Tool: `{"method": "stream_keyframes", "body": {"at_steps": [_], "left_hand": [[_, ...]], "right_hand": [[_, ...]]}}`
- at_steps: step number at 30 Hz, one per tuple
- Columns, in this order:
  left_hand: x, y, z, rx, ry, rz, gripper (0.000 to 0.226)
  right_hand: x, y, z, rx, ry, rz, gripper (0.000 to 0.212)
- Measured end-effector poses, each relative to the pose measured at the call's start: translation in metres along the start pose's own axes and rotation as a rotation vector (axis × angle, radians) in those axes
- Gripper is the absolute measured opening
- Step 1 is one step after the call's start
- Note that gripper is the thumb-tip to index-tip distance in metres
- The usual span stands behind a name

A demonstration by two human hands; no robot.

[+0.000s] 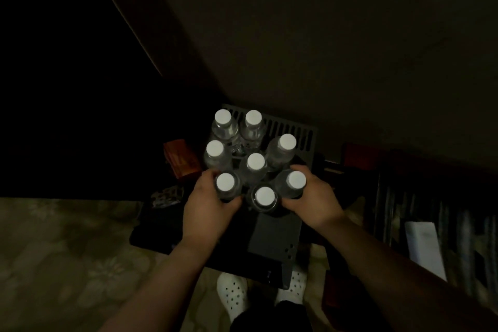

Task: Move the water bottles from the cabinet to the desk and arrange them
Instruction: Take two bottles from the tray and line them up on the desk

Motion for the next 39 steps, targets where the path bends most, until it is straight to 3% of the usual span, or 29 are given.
{"method": "stream_keyframes", "body": {"at_steps": [9, 17, 22, 30, 39], "left_hand": [[-0.004, 0.005, -0.007, 0.011, -0.043, 0.042, 0.055], [-0.056, 0.082, -0.05, 0.047, -0.18, 0.183, 0.054], [-0.133, 0.154, -0.084, 0.049, -0.365, 0.301, 0.058], [-0.282, 0.247, -0.167, 0.025, -0.689, 0.399, 0.054], [-0.425, 0.261, -0.288, 0.111, -0.993, 0.45, 0.059]], "right_hand": [[0.004, 0.008, -0.014, -0.063, -0.009, 0.05, 0.053], [0.056, 0.068, -0.084, -0.078, 0.008, 0.012, 0.057], [0.115, 0.129, -0.15, -0.093, 0.063, -0.043, 0.058], [0.172, 0.232, -0.286, -0.273, 0.118, 0.015, 0.069], [0.161, 0.34, -0.459, -0.531, 0.147, 0.066, 0.053]]}}
Point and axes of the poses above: each hand's wrist, its own z-axis towards the middle knuckle, its own y-axis out of the back of the hand, x = y × z, the point moved 6 cm from there along z, towards the middle knuckle, and after that the axes turned 7 degrees about z, right-handed, at the moved point
